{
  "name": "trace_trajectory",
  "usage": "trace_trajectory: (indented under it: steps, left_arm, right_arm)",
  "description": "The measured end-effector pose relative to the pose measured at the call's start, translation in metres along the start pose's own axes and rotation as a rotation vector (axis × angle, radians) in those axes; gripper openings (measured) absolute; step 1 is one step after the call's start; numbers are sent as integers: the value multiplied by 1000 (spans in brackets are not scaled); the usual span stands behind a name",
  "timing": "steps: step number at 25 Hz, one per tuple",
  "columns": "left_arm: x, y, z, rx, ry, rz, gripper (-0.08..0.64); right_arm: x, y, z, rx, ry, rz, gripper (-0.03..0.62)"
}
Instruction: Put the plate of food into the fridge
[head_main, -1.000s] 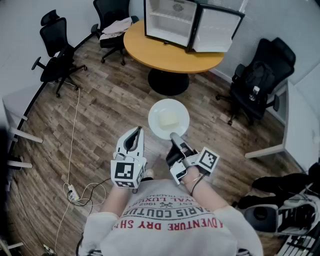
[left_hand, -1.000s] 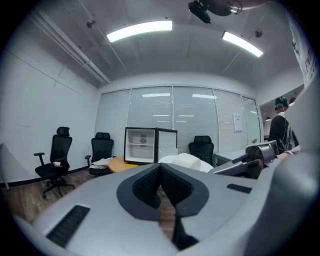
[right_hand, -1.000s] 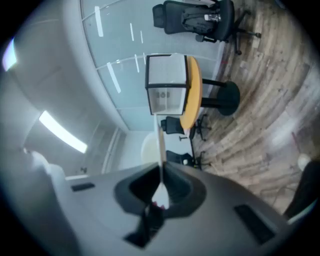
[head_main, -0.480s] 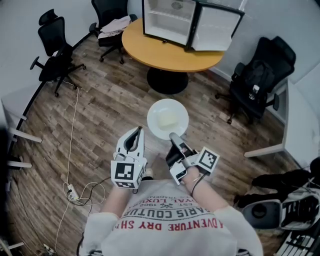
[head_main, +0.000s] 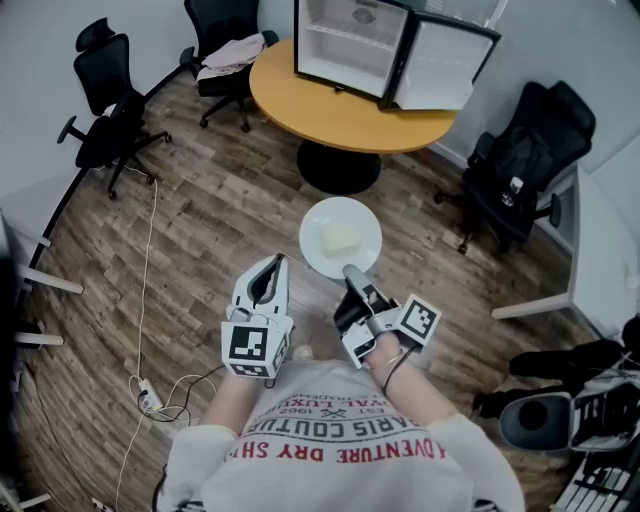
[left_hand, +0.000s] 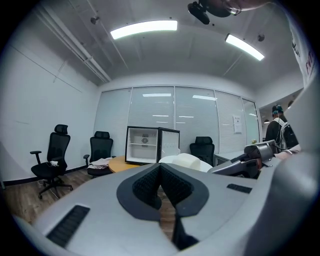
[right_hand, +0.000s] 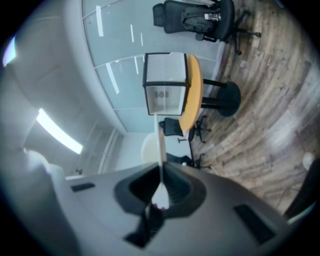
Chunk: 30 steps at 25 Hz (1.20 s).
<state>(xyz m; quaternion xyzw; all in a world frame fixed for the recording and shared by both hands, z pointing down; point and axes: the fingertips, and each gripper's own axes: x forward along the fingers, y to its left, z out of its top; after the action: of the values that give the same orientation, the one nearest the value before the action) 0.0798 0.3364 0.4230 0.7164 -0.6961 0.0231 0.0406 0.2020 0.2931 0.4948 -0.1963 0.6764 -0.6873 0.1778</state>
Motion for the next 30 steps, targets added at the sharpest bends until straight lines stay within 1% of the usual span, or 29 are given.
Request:
trace_trajectory:
  steps: [7,11,14,19,25,27,30]
  left_arm:
    - [11,34,1,10,-2,-42,26]
    - [17,54,-6,-7,15,-14,26]
    - [30,63,-11,-12,28,4,26]
    - [65,78,-9,0,25,52,26]
    - [127,91,0,-6,23,123,26]
    - [152,91,6,11,20,141,26]
    - [194,82,16,39,9,142,26]
  right_arm:
    - [34,-2,-12,5,-16,-18,38]
    - [52,-7,-15,15,11,-40,38]
    - [67,-12,-6,21,28,-49,38]
    - [102,-16,25,37,60,-42,38]
    - [149,-10,76,34,130,-27,38]
    - [165,-5,96,35,154,-25,38]
    - [185,0,133,30,181,-19,38]
